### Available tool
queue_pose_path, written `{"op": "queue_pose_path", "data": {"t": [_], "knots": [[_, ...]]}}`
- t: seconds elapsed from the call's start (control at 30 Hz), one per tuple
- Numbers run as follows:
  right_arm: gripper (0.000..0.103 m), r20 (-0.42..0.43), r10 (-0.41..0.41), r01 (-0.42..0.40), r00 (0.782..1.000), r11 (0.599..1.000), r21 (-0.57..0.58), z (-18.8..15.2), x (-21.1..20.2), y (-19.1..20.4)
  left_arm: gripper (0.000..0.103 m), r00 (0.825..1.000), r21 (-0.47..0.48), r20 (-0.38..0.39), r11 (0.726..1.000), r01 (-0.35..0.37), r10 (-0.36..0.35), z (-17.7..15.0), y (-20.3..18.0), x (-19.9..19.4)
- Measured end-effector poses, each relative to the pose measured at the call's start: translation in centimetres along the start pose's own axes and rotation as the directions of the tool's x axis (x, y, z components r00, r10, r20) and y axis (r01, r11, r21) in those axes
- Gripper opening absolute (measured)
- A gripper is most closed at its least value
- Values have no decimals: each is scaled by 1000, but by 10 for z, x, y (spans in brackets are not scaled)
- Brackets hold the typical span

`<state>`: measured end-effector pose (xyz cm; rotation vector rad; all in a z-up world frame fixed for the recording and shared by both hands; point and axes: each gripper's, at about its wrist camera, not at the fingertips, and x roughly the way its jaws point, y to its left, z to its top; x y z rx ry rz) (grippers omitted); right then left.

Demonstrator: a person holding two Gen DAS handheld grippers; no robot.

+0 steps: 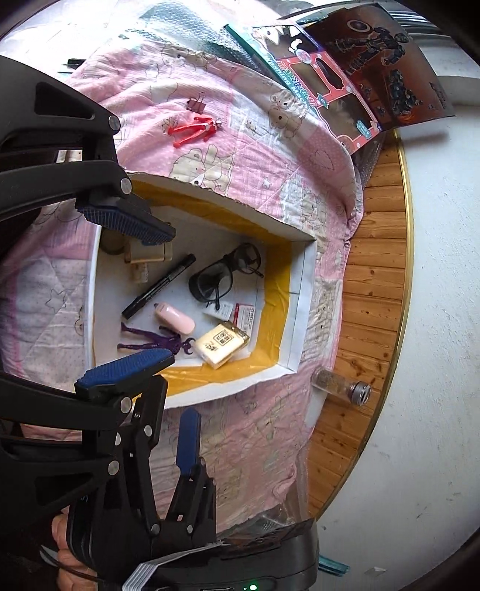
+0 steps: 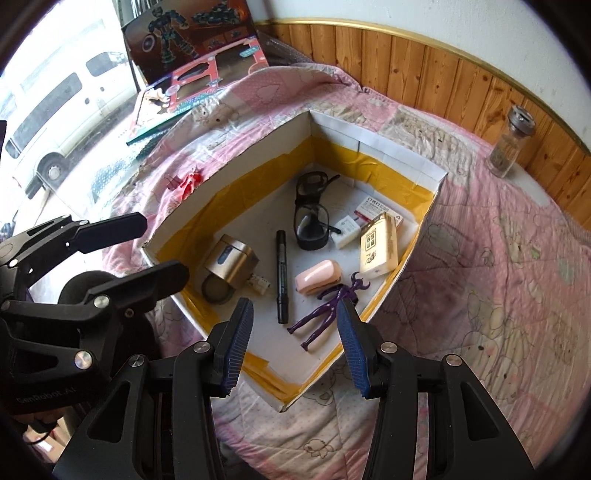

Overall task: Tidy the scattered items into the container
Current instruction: 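Withdraw both open tools from the box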

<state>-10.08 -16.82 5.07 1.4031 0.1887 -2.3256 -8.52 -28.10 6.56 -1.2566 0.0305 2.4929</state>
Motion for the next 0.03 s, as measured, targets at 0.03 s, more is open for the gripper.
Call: {"op": "queue_pose_path", "data": {"t": [0.03], "knots": [[50, 3, -3, 3, 1000, 1000, -3, 0, -2, 1, 61, 1000, 1, 1, 1000, 2, -2, 0, -1, -2]]}}
